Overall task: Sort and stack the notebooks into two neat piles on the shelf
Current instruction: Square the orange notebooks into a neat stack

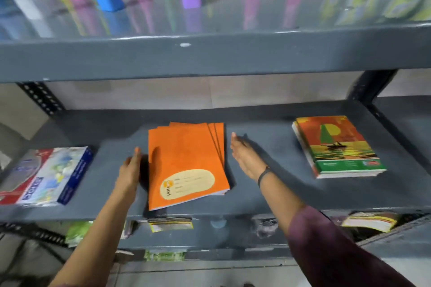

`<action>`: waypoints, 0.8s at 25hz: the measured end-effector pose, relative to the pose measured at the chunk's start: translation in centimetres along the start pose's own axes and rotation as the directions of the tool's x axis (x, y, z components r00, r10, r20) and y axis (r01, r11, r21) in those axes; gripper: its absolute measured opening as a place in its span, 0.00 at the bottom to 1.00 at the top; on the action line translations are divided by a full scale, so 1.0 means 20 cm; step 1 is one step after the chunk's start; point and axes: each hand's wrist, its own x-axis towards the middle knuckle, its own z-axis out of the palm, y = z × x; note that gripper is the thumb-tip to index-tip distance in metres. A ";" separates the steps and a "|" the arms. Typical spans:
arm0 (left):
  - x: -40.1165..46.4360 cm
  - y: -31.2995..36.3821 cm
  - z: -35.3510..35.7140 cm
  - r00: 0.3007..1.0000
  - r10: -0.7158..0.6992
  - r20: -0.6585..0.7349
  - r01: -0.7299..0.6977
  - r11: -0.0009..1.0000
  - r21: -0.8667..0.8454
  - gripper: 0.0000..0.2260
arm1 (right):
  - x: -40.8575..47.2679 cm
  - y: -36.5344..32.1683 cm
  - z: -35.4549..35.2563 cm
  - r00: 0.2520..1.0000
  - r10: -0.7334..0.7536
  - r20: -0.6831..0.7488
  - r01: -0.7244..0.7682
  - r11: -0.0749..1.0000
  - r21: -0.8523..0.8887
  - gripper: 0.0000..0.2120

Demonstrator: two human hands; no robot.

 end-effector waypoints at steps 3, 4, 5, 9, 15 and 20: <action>0.11 0.18 0.09 0.977 -0.040 0.211 0.051 0.997 -0.049 0.27 | 0.30 0.09 0.07 0.999 0.024 0.033 -0.025 1.000 0.010 0.43; 0.14 0.23 0.12 0.968 -0.058 0.243 0.070 0.997 -0.043 0.30 | 0.44 0.16 0.05 0.999 0.009 0.047 -0.011 0.999 0.030 0.46; 0.16 0.27 0.15 0.956 -0.083 0.280 0.093 0.995 -0.024 0.33 | 0.52 0.20 0.04 0.999 0.015 0.048 -0.018 0.999 0.044 0.47; 0.06 0.27 0.15 0.861 -0.002 0.509 0.011 1.000 -0.013 0.36 | 0.11 0.01 0.06 0.994 0.106 0.033 -0.109 0.988 0.106 0.43; 0.01 0.03 0.05 0.868 -0.012 0.497 0.109 0.980 -0.167 0.36 | -0.21 0.02 0.22 0.996 0.085 -0.005 -0.082 0.976 0.201 0.33; -0.10 0.01 0.01 0.846 0.013 0.533 -0.022 1.000 0.009 0.23 | -0.20 0.17 0.15 0.995 -0.020 0.098 0.013 0.997 0.074 0.48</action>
